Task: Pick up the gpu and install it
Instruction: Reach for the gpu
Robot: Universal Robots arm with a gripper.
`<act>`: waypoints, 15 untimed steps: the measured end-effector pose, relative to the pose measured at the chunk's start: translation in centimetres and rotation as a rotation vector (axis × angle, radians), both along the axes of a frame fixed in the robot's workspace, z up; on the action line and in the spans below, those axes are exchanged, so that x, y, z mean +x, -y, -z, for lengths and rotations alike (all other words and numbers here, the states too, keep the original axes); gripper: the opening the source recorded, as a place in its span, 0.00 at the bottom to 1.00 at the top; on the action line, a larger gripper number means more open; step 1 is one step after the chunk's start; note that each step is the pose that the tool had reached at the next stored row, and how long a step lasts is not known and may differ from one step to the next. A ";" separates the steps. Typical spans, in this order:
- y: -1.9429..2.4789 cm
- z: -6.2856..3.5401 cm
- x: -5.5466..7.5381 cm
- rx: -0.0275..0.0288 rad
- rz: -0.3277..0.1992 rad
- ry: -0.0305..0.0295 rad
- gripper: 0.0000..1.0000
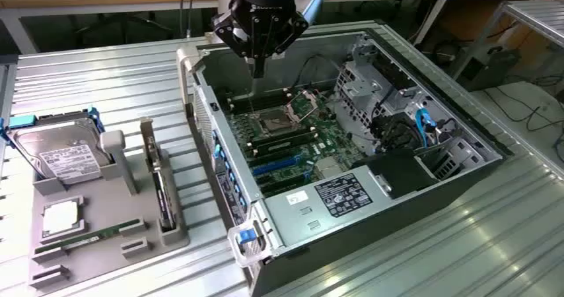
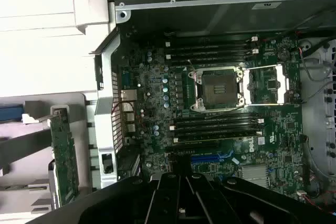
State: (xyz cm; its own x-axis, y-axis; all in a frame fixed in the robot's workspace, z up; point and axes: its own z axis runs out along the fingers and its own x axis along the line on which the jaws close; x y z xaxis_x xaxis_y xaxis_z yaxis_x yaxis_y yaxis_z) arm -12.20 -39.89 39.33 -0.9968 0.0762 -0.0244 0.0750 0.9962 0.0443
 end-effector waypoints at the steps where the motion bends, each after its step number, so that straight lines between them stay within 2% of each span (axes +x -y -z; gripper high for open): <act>1: 0.00 0.00 0.0 0.0001 0.000 0.0000 0.11; 12: 0.00 0.00 0.0 0.0001 0.000 0.0001 0.11; 15: 0.13 0.00 -0.1 -0.0001 0.000 0.0000 0.11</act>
State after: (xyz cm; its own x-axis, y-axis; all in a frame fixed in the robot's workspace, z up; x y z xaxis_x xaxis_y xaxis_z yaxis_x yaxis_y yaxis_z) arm -12.32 -40.03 39.34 -0.9968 0.0762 -0.0244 0.0751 0.9962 0.0443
